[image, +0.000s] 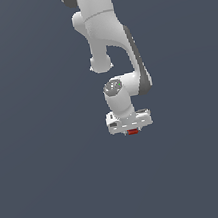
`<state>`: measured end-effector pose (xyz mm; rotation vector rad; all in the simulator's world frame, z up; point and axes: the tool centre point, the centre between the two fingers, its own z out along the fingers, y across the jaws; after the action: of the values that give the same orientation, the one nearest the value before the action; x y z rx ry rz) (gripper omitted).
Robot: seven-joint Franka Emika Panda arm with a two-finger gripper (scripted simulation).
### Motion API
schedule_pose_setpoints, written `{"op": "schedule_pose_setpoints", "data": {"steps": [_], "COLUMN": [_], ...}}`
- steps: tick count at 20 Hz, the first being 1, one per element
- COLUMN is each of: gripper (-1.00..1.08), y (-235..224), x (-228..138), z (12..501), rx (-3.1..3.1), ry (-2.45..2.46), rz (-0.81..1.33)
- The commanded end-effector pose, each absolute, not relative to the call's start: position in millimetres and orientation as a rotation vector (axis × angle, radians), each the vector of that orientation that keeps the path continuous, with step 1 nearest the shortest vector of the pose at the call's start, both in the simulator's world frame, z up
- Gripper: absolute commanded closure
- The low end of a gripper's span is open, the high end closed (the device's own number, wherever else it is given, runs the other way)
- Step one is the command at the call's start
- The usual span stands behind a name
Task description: Pick up the object and move it to a goal position.
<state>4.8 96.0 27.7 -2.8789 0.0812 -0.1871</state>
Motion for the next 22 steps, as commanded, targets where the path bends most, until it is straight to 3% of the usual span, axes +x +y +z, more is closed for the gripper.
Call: {"op": "schedule_pose_setpoints", "data": {"steps": [1,22], "gripper": [1.08,1.08], "y": [105.5,210.1], "x": [14.0,109.7], "z": [33.7,80.1], "rx": [-2.878,-2.881], "ry": [0.079,0.079], "rz": [-0.193,-0.191]}}
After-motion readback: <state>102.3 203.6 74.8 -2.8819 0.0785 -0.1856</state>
